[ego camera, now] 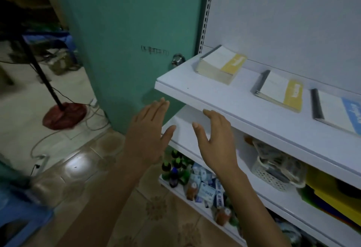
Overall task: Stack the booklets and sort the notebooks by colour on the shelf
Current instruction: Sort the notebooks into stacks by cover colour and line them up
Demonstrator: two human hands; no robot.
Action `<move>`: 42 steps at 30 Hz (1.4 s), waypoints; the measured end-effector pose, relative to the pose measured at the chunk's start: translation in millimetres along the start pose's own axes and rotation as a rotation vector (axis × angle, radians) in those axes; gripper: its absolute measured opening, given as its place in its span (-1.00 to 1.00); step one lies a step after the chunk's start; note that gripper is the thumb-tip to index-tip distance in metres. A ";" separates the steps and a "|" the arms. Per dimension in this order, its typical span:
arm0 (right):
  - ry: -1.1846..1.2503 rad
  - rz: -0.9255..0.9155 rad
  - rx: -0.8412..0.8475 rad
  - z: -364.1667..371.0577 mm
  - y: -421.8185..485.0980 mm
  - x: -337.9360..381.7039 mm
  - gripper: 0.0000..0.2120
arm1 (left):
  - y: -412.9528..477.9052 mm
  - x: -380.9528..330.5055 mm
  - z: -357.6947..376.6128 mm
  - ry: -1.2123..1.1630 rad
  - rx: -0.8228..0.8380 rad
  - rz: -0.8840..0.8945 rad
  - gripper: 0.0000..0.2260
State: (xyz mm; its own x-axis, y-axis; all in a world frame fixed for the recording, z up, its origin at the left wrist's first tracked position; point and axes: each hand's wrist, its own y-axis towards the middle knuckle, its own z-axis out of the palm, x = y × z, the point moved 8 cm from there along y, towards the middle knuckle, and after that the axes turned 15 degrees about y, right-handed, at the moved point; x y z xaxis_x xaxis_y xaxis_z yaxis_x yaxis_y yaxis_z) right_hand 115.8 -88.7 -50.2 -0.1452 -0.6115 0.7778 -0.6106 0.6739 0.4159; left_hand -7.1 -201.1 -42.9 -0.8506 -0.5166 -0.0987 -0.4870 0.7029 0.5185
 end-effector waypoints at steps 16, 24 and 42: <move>0.083 0.227 -0.287 -23.0 154.4 -91.8 -0.61 | 181.0 -24.2 97.7 -0.387 0.052 0.072 -0.64; 0.309 0.467 -0.518 -43.4 201.4 -146.8 -0.54 | 260.7 -35.1 134.4 -0.512 0.041 0.248 -0.74; 0.212 0.668 -1.018 -31.2 165.7 -117.5 -0.91 | 359.1 -46.2 229.4 -1.191 0.684 0.106 -0.56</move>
State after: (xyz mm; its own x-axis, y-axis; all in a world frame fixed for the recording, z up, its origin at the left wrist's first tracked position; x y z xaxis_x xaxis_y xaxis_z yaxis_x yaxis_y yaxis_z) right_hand 56.0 107.8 -57.9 -0.0085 -0.0084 0.9999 0.4327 0.9015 0.0113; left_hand -188.2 187.3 -47.0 -0.3748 0.0374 -0.9263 -0.1140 0.9897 0.0861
